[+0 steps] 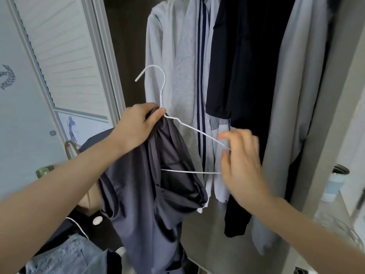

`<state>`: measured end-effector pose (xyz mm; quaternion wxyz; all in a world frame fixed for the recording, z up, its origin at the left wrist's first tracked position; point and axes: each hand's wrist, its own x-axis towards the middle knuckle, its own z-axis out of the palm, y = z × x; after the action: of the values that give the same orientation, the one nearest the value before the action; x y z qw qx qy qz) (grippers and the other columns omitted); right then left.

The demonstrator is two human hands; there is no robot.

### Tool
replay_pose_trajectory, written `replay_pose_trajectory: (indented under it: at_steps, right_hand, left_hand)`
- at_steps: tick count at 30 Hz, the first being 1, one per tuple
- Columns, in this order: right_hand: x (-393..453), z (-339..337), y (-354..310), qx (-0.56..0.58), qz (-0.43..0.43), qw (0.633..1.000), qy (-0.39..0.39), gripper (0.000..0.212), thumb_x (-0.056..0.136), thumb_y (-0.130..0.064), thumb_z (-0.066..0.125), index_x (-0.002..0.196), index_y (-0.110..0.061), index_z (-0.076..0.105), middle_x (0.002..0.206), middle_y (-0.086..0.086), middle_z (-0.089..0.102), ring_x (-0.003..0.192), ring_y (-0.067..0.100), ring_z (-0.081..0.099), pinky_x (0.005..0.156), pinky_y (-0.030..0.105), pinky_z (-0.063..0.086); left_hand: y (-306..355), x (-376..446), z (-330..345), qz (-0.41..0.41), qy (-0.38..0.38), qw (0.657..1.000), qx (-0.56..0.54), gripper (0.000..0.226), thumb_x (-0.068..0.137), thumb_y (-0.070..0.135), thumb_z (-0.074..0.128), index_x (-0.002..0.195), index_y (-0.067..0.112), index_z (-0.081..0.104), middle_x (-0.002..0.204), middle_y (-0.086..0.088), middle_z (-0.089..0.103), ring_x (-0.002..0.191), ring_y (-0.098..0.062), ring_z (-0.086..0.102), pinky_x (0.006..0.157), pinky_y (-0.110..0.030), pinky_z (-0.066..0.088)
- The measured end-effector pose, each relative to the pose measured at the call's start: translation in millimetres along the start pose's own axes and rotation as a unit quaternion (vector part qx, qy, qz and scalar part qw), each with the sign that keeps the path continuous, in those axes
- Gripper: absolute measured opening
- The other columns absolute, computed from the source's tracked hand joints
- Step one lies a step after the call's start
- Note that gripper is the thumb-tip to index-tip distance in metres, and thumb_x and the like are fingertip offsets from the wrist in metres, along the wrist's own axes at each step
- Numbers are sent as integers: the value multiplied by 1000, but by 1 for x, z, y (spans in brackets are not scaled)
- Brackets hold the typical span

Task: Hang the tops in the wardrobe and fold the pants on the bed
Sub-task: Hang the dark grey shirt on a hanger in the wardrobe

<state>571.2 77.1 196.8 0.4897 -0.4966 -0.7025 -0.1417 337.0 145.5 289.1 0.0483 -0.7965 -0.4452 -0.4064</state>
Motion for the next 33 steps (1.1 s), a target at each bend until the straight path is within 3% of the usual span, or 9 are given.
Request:
replay_pose_trajectory:
  at_steps: [3, 7, 11, 13, 20, 24, 27, 30, 33]
  right_hand:
    - [-9, 15, -27, 124, -82, 970, -190, 17, 93, -9, 50, 104, -16, 61, 103, -7, 55, 97, 6, 52, 87, 19, 42]
    - [-17, 53, -48, 228, 53, 913, -334, 38, 93, -23, 56, 130, -21, 48, 126, -8, 56, 113, 1, 52, 101, 23, 43]
    - [-17, 74, -61, 355, 161, 809, -441, 41, 88, -25, 65, 125, -23, 49, 123, -10, 60, 113, 3, 57, 102, 28, 45]
    - [-23, 78, -60, 333, 136, 780, -512, 35, 89, -27, 65, 123, -22, 58, 119, -12, 63, 109, -1, 58, 99, 21, 46]
    - [-16, 69, -30, 69, 1, 748, -661, 52, 83, -48, 66, 122, -14, 57, 118, -5, 60, 109, 13, 54, 95, 28, 46]
    - [2, 55, -9, -94, -93, 788, -602, 37, 85, -42, 61, 77, -5, 55, 80, 5, 58, 78, 22, 57, 74, 39, 53]
    - [19, 47, 4, -98, -143, 841, -512, 23, 88, -28, 55, 73, -11, 50, 83, 5, 58, 85, 20, 57, 79, 36, 49]
    - [40, 35, 11, -64, -207, 871, -441, 17, 90, -9, 50, 79, -21, 48, 86, -8, 51, 101, 9, 45, 85, 17, 36]
    - [59, 38, 10, -47, -244, 898, -364, 20, 89, -1, 49, 89, -17, 61, 88, -10, 55, 105, 10, 43, 90, 24, 39]
  left_hand:
    - [5, 4, 2, -38, 30, 999, -22, 49, 99, 41, 50, 60, 14, 39, 56, -2, 35, 56, -15, 34, 55, -21, 30]
    - [17, 8, 2, -61, 71, 993, -66, 52, 97, 41, 52, 61, 5, 38, 55, 0, 30, 53, -11, 29, 51, -23, 26]
    - [17, 9, -7, -70, 106, 988, -92, 54, 95, 43, 55, 60, 11, 30, 55, 4, 25, 53, -11, 26, 50, -24, 23]
    - [9, 9, -15, -79, 123, 985, -94, 56, 92, 45, 58, 58, 14, 27, 54, 4, 23, 54, -12, 24, 51, -24, 23]
    - [-39, -5, -33, -115, 147, 982, -32, 51, 91, 40, 60, 58, 7, 38, 54, -2, 30, 55, -14, 26, 51, -23, 26]
    - [-65, -22, -29, -132, 139, 981, 9, 49, 91, 35, 59, 59, 6, 37, 54, -5, 32, 57, -18, 27, 52, -20, 28]
    - [-80, -29, -33, -122, 131, 983, 33, 49, 91, 32, 59, 60, 3, 36, 55, -14, 36, 57, -21, 29, 54, -18, 30]
    - [-93, -35, -42, -120, 113, 985, 56, 49, 91, 29, 59, 59, 3, 33, 52, -11, 34, 54, -22, 29, 54, -18, 30]
    - [-96, -40, -39, -97, 74, 991, 53, 49, 90, 30, 61, 56, 7, 33, 51, -8, 37, 54, -23, 33, 55, -23, 31]
